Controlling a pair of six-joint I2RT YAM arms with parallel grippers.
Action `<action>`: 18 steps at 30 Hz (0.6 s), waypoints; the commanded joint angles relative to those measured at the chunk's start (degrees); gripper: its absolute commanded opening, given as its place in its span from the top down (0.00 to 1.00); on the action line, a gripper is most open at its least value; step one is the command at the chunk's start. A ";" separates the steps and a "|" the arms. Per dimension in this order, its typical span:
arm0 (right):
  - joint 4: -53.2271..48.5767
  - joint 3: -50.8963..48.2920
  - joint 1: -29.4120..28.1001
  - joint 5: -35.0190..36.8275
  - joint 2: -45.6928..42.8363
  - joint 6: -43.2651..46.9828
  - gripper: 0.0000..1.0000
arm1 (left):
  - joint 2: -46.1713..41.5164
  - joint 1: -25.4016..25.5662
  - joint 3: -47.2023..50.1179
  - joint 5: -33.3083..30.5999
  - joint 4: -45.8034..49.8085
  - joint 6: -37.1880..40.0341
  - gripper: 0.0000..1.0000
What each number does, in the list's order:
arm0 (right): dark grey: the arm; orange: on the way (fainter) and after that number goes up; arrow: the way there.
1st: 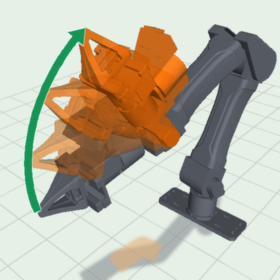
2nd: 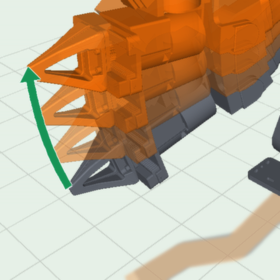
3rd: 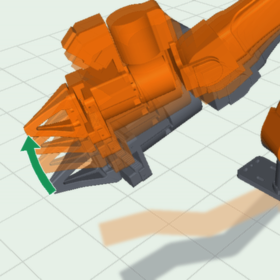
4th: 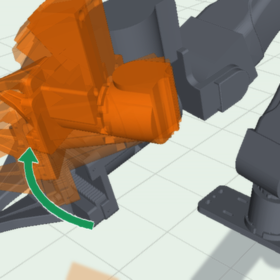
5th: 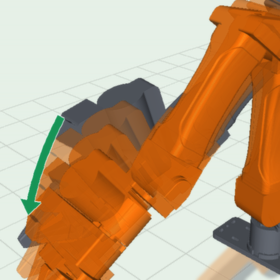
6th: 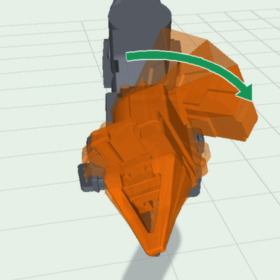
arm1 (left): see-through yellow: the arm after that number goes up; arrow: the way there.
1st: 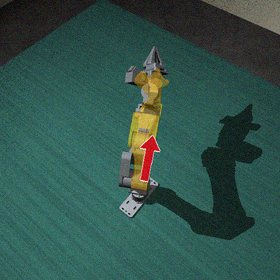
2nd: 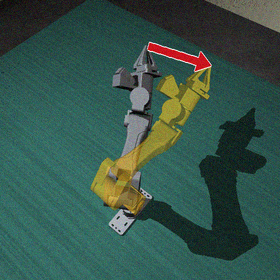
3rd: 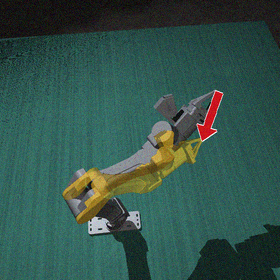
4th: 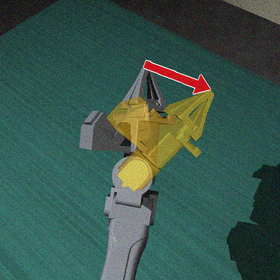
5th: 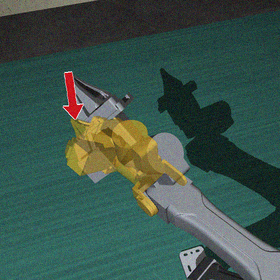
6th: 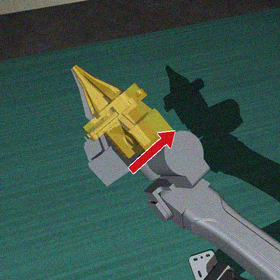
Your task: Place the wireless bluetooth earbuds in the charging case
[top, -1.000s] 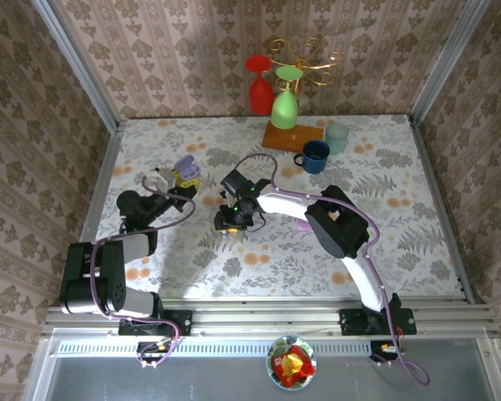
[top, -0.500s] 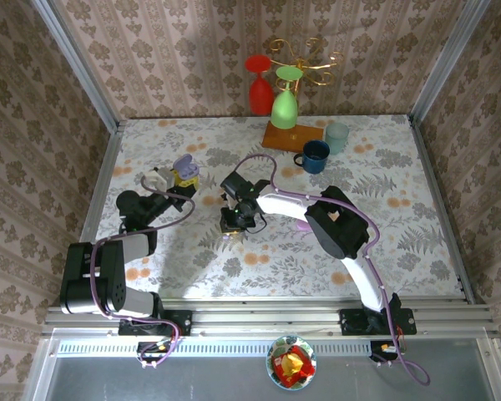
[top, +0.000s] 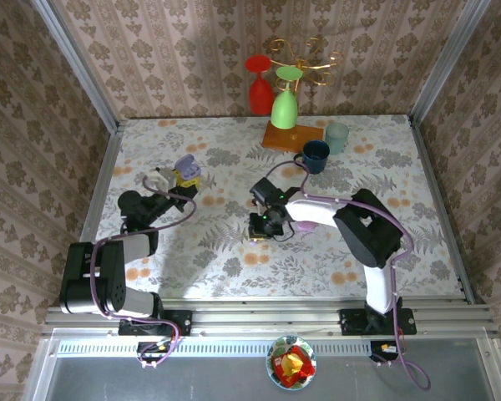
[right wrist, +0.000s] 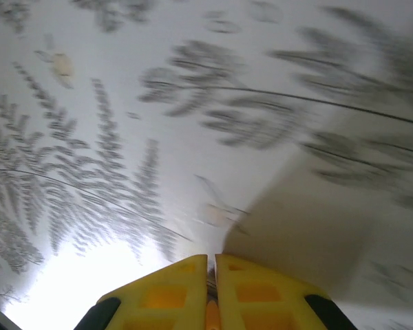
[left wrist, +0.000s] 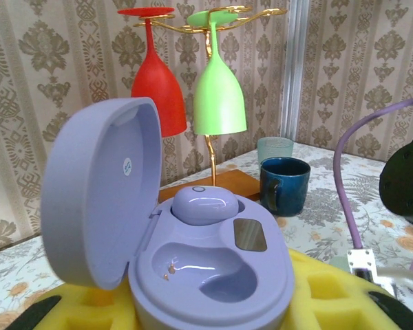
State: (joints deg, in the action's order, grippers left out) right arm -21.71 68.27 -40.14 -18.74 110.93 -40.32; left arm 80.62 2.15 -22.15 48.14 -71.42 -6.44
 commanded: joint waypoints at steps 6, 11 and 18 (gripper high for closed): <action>2.97 -12.14 2.84 2.58 -9.80 -3.85 0.88 | 0.06 1.26 -0.72 0.41 -1.79 -0.68 0.67; 3.90 -12.85 4.78 3.09 -8.77 -3.63 0.86 | 0.40 1.36 -0.79 0.73 -1.80 -0.83 0.67; 0.04 -9.21 5.95 4.75 -7.98 -1.10 0.69 | 0.68 1.49 -0.62 0.79 -1.80 -0.72 0.67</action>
State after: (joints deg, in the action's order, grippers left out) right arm -18.63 57.12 -35.27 -18.17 102.17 -42.98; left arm 80.93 3.33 -22.15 48.16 -71.42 -6.44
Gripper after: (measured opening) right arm 0.304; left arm 0.351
